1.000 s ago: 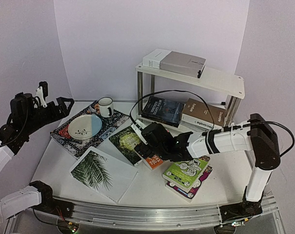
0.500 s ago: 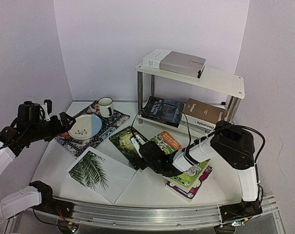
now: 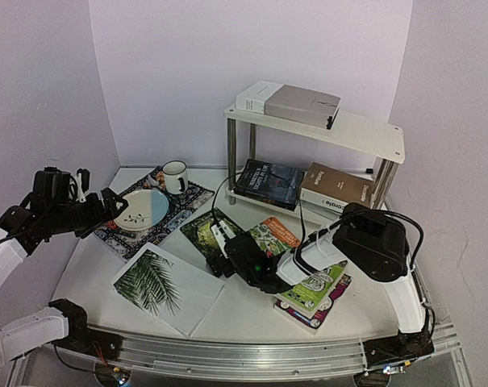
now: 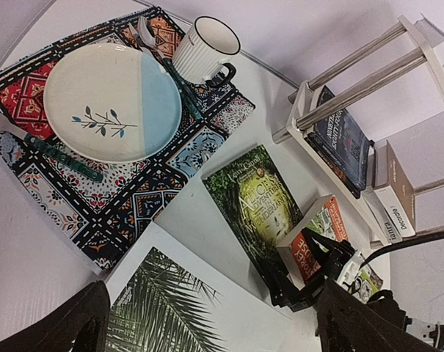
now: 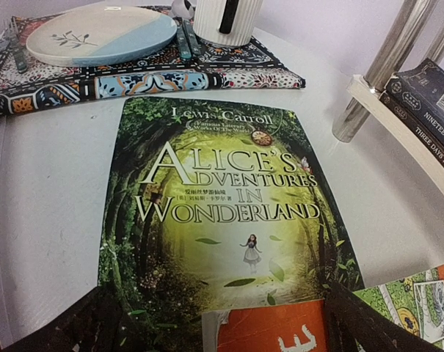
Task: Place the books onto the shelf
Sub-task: Hold the book at the corner of the board.
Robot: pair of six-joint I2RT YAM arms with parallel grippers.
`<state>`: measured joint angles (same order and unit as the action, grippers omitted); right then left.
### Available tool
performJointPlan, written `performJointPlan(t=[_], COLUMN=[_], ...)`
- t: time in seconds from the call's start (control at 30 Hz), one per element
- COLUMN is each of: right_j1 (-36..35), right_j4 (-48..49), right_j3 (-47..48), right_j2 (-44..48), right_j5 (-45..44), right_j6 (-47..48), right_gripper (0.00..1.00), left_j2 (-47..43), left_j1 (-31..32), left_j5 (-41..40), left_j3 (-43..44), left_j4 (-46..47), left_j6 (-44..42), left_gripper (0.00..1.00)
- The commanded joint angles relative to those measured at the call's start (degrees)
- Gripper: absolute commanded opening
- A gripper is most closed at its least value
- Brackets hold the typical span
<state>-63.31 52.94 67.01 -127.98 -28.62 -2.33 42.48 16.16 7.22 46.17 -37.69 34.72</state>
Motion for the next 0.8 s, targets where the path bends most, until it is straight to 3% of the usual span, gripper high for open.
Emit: performJointPlan(t=[0.0, 0.4, 0.77], right_j1=[-1.02, -7.34, -7.76], right_j4=[-1.31, 5.11, 3.18], right_j3=[-3.60, -6.69, -4.38], right_j2=[-0.55, 0.63, -0.99], right_j5=[3.21, -0.26, -3.26], right_j6=[0.89, 13.00, 15.49], right_gripper=[0.98, 0.98, 0.98], left_j2=[0.13, -2.62, -6.11], left_j1=[-0.08, -0.04, -0.06], left_j5=[2.91, 7.00, 10.04], left_j3=[0.60, -3.81, -8.81], left_j4=[-0.94, -1.16, -3.15], left_j6=[1.91, 5.04, 8.54], left_gripper=[1.00, 1.00, 0.99])
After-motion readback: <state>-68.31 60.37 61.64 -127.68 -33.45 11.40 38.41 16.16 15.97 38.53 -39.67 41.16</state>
